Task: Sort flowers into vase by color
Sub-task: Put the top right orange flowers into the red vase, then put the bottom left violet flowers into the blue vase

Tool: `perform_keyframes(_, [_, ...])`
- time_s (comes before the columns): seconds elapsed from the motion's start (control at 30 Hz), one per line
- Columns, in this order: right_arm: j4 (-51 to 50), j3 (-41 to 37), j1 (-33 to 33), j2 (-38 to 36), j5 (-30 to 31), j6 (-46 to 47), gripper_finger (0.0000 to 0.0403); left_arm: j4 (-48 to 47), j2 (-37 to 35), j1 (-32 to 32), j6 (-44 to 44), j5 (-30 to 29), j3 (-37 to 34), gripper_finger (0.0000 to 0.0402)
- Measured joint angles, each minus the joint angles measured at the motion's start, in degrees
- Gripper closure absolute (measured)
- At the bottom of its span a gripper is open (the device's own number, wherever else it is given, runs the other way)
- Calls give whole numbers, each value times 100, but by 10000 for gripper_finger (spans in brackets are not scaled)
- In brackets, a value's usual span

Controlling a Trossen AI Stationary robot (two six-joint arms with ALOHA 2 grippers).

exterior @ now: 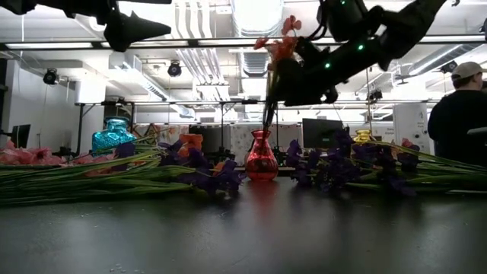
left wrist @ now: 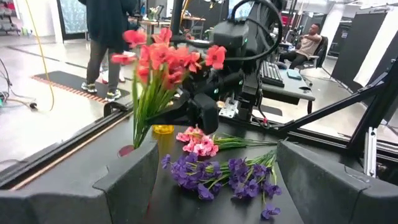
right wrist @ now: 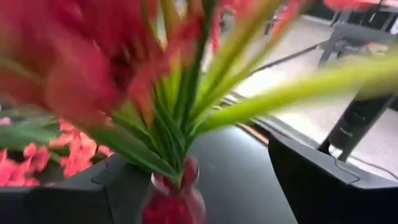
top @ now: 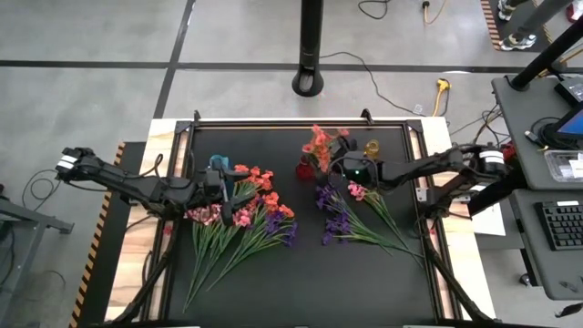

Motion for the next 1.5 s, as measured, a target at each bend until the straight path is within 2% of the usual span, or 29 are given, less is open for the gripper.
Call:
perform_keyframes(0.23, [-955,0,336,-663,-13,218,85,-99,316,-7,-160,199,211,93])
perform_keyframes(0.37, [-1293,0,528,-901,-10,300,89,-686,607,-66,-476,407,545,93])
perform_keyframes(0.43, [-1534,0,603,-1010,-11,407,92,-1460,771,-121,-884,483,854,93])
perform_keyframes(0.63, [-2340,0,845,-1332,-13,928,97,-4998,1491,-361,-2621,625,2385,93])
perform_keyframes(0.73, [-2725,0,993,-1477,-20,1188,94,-5871,1986,-593,-3109,698,3017,93])
perform_keyframes(0.97, [-3391,0,1426,-1704,-339,1715,91,-6158,3076,-1187,-3501,1520,3572,93])
perform_keyframes(1.13, [-3657,0,1737,-1728,-621,2128,98,-6346,3778,-1329,-4234,2026,3760,93])
perform_keyframes(1.5, [-4078,0,2504,-1721,-666,2640,101,-6517,4844,-1583,-4981,2045,3777,93])
